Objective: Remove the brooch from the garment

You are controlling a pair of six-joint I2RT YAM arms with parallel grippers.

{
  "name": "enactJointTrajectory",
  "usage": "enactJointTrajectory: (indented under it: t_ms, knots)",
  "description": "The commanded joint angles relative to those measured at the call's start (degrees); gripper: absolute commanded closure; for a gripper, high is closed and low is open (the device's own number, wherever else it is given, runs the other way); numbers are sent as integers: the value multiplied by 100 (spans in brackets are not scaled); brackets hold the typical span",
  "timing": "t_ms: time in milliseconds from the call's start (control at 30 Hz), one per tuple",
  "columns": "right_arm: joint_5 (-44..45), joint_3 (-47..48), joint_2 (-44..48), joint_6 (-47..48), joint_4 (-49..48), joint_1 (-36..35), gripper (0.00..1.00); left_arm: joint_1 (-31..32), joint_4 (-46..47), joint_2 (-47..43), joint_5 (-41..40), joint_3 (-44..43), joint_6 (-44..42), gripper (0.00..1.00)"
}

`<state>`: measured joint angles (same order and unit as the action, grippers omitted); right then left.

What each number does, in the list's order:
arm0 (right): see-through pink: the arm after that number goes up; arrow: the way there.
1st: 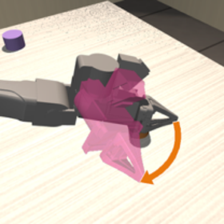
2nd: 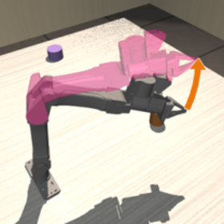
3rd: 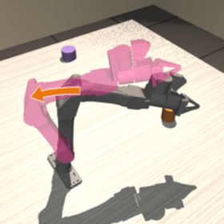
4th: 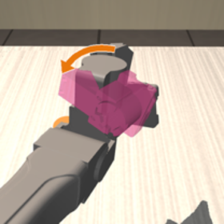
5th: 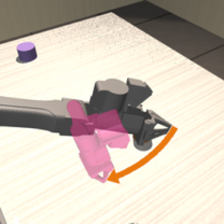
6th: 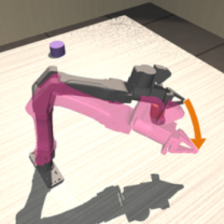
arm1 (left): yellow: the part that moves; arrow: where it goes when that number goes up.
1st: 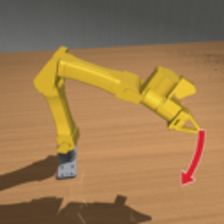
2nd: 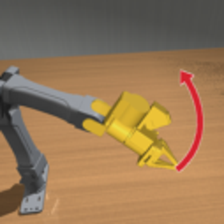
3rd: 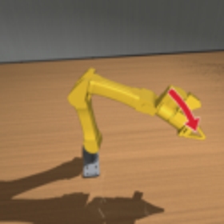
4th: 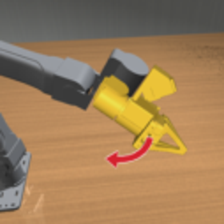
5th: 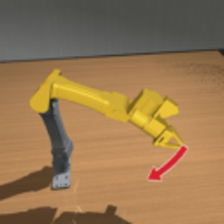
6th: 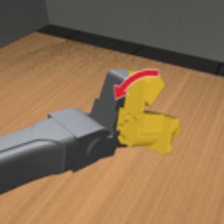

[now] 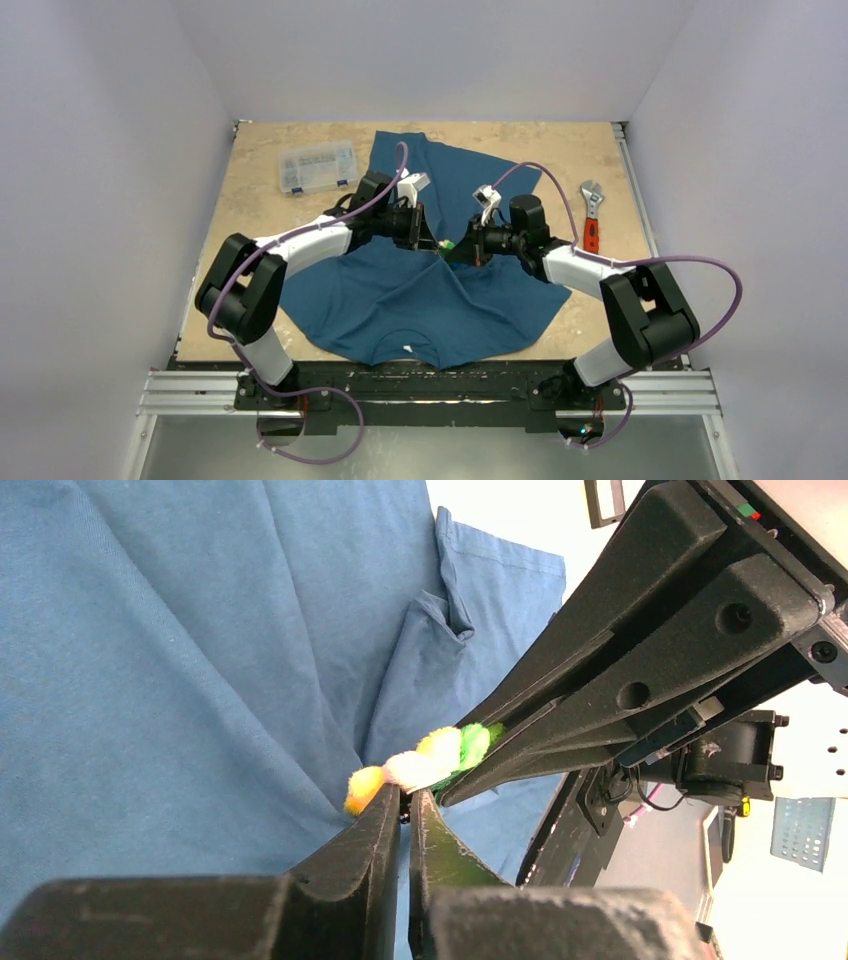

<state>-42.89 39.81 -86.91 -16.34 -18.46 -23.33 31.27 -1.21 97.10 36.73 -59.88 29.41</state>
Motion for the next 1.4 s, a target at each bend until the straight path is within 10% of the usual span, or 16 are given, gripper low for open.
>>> enactJointTrajectory:
  t_ms: [0, 667, 1367]
  knots:
    - [-26, -8, 176, 87, -239, -35, 100, 134, 165, 71, 156, -257, 47, 100]
    - [-83, 139, 72, 78, -250, -33, 97, 758, -682, -161, -366, -347, -899, 100]
    - [11, 58, -166, 518, 97, -82, 65, 563, -318, 56, -116, -419, -183, 100]
